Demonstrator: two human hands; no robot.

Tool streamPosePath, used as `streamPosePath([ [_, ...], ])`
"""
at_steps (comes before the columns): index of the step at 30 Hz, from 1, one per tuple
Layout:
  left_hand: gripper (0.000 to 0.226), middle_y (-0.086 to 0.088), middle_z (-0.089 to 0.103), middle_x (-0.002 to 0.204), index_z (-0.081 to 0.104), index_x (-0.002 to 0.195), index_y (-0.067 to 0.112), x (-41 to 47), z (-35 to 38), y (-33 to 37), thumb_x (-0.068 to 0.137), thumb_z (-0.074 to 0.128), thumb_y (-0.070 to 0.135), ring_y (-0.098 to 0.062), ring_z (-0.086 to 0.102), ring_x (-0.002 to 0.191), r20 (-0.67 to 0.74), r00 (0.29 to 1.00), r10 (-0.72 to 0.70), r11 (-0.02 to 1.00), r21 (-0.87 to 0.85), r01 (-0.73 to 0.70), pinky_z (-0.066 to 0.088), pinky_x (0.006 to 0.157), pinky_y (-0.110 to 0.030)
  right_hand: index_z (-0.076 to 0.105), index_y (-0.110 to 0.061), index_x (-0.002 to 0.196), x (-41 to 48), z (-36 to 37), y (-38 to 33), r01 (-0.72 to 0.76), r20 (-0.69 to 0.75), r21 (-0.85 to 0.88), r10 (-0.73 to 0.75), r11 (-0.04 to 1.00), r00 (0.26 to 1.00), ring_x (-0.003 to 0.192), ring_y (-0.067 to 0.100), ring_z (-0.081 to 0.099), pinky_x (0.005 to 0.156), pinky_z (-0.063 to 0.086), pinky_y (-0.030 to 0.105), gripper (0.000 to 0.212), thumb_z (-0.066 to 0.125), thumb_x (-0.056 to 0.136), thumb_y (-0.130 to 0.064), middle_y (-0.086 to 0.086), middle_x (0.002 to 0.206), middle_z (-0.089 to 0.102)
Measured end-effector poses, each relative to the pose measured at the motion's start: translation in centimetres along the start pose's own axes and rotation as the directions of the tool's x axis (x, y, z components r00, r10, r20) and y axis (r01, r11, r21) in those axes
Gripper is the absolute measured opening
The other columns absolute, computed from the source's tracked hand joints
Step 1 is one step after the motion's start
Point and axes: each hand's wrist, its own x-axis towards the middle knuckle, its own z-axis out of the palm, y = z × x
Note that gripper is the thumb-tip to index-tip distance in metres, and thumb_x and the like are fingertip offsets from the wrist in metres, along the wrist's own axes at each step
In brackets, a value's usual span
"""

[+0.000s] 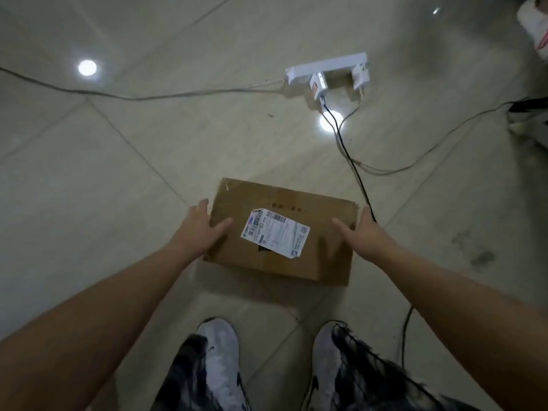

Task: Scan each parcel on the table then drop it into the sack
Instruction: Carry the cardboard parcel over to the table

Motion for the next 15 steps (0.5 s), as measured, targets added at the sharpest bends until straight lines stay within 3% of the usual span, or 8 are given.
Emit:
streamPosePath([
  [3, 0.092, -0.015, 0.039, 0.147, 0.019, 0.150, 0.010, 1.4, 2.9, -2.3, 0.083, 0.068, 0.049, -0.031, 0.046, 0.128, 0.015, 0.997, -0.082, 0.975, -0.206, 0.083, 0.043, 0.103, -0.045, 0.015, -0.014, 0.150, 1.4, 3.6, 2.5, -0.021, 0.044, 0.191, 0.013, 0.981, 0.999, 0.125, 0.029, 0.049, 0.102, 0.044, 0.041, 0.094, 0.064, 0.082, -0.058, 0.009, 0.144, 0.046],
  [5, 0.083, -0.009, 0.052, 0.135, 0.029, 0.143, 0.012, 1.6, 4.2, -3.2, 0.080, 0.072, 0.045, -0.025, 0.056, 0.113, 0.066, 0.992, -0.111, 0.911, -0.392, 0.128, 0.051, 0.092, -0.041, 0.024, -0.013, 0.143, 1.8, 5.3, 3.6, -0.005, -0.008, 0.265, 0.008, 0.964, 1.000, 0.120, 0.028, 0.053, 0.100, 0.046, 0.043, 0.093, 0.068, 0.077, -0.061, 0.009, 0.139, 0.049],
  [8, 0.072, -0.002, 0.056, 0.119, 0.038, 0.135, 0.012, 1.4, 4.0, -2.7, 0.079, 0.076, 0.037, -0.018, 0.057, 0.099, 0.013, 0.992, -0.126, 0.856, -0.504, 0.115, 0.051, 0.074, -0.029, 0.027, -0.009, 0.140, 2.3, 5.3, 2.4, 0.038, -0.076, 0.316, -0.014, 0.948, 0.997, 0.119, 0.028, 0.053, 0.097, 0.046, 0.038, 0.091, 0.072, 0.076, -0.055, 0.010, 0.137, 0.050],
  [12, 0.072, -0.002, 0.056, 0.119, 0.042, 0.129, 0.013, 2.8, 1.3, -0.7, 0.075, 0.078, 0.042, -0.022, 0.058, 0.106, -0.103, 0.988, -0.118, 0.816, -0.577, 0.038, 0.053, 0.089, -0.043, 0.027, -0.009, 0.139, 3.2, 3.3, -2.1, 0.154, -0.176, 0.395, -0.090, 0.906, 0.980, 0.117, 0.025, 0.053, 0.094, 0.045, 0.035, 0.088, 0.077, 0.076, -0.045, 0.010, 0.136, 0.051],
  [15, 0.069, -0.001, 0.055, 0.118, 0.042, 0.129, 0.012, 3.0, -1.7, 1.8, 0.077, 0.077, 0.040, -0.019, 0.057, 0.104, -0.170, 0.981, -0.091, 0.789, -0.614, -0.033, 0.052, 0.081, -0.034, 0.023, -0.010, 0.142, 3.2, 1.0, -6.0, 0.235, -0.228, 0.443, -0.145, 0.865, 0.963, 0.121, 0.025, 0.051, 0.098, 0.043, 0.035, 0.092, 0.078, 0.076, -0.042, 0.008, 0.139, 0.048],
])
